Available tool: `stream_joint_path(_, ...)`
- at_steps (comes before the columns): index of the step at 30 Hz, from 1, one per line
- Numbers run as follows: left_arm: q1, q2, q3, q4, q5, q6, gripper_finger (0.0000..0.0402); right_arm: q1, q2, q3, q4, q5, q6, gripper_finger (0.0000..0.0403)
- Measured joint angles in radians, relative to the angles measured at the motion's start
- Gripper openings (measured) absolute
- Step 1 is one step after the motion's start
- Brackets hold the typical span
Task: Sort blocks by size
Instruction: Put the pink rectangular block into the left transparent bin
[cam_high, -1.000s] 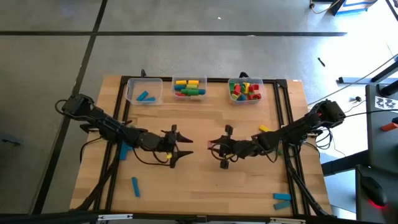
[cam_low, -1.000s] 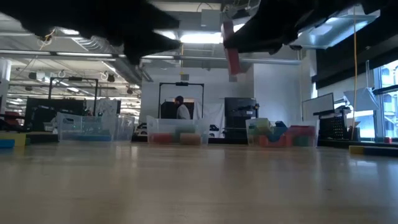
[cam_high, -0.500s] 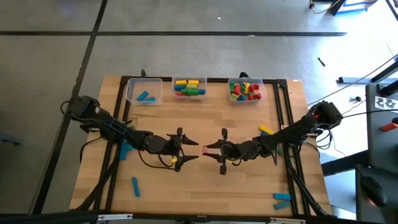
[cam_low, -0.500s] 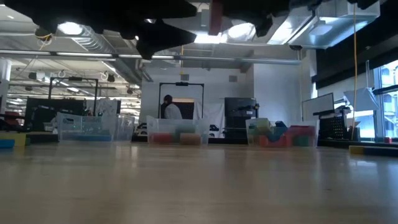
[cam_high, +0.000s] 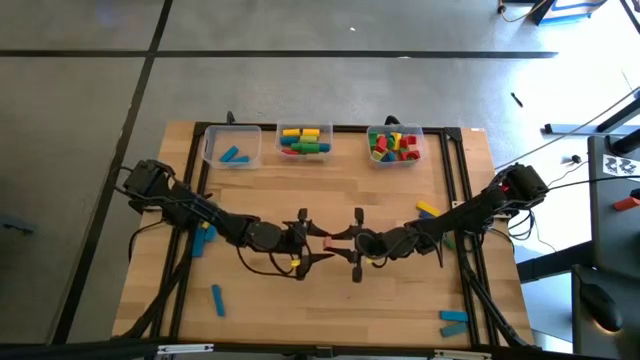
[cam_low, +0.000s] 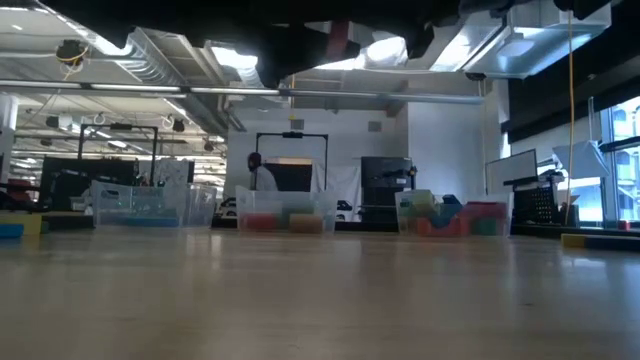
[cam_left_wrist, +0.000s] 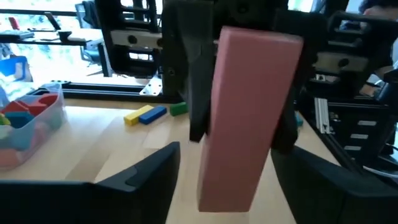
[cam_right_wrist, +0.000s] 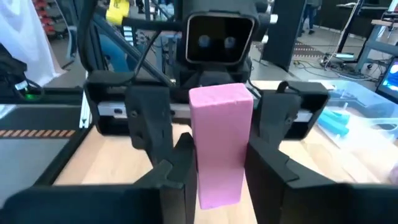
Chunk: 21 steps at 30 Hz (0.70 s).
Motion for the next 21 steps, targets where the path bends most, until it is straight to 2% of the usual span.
stream_joint_path(3,0.004,0.0,0.0,-0.001,0.0,0.0,0.0203,0.0,0.0,0.0,0.015,-0.006,0.0,0.0102)
stream_joint_path(8,0.005,0.0,0.0,-0.023,-0.002,0.025,0.011,-0.001,0.0,0.0,0.014,-0.027,0.023,0.0102)
stream_joint_path(11,0.003,0.0,0.0,-0.02,-0.005,0.036,0.0104,0.0,0.0,0.0,0.016,-0.025,0.042,0.011)
stream_joint_path(13,0.003,0.0,0.0,-0.02,-0.001,0.032,0.0104,0.0,0.0,0.0,0.013,-0.03,0.057,0.0129)
stream_joint_path(17,0.002,-0.04,0.0,-0.1,-0.004,0.02,0.0104,0.007,-0.011,0.0,-0.012,-0.045,0.055,0.0196)
stream_joint_path(21,0.003,-0.145,0.0,-0.311,-0.106,-0.028,0.0104,0.025,-0.071,0.0,-0.085,-0.045,0.053,0.0258)
